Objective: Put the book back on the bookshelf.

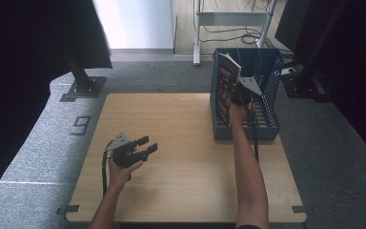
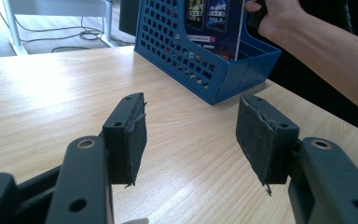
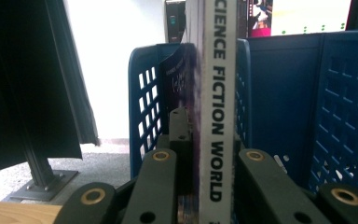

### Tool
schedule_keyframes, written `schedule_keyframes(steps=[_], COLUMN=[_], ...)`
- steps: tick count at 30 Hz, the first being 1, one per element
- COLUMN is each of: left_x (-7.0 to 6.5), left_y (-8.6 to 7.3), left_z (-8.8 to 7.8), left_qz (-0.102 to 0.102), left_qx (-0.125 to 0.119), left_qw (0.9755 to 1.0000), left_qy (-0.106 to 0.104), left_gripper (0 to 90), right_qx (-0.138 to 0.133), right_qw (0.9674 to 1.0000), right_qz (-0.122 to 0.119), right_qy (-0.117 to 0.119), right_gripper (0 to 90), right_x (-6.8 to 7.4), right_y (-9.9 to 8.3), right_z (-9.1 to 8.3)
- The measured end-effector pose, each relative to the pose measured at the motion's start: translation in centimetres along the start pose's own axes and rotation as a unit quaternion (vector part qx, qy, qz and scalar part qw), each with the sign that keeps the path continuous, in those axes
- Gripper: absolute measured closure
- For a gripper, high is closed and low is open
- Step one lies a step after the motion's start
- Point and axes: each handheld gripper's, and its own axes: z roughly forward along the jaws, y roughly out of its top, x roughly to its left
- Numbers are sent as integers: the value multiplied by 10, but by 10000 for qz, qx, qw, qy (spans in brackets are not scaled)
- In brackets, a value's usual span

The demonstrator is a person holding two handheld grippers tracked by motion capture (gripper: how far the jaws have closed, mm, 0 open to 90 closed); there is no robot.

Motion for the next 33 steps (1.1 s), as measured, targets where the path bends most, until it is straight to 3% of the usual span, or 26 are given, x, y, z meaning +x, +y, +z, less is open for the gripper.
schedule_keyframes(steps=[7, 17, 24, 33], left_x=[-2, -6, -7, -8], left_y=[0, 1, 1, 1], left_z=[1, 2, 4, 3], left_qz=[20, 70, 86, 84], left_qx=[10, 16, 42, 25], left_qw=[10000, 10000, 9999, 9999], left_qy=[-18, -66, -75, -79], left_gripper=[430, 429, 429, 428], right_qx=[112, 523, 590, 632], right_qw=[9999, 9985, 9981, 9972], right_qz=[-120, -177, -156, -387], right_qy=[20, -39, -86, -84], right_gripper=[806, 789, 794, 786], right_x=[2, -5, -13, -8], right_y=[-2, -9, -11, -11], right_z=[-8, -23, -27, -30])
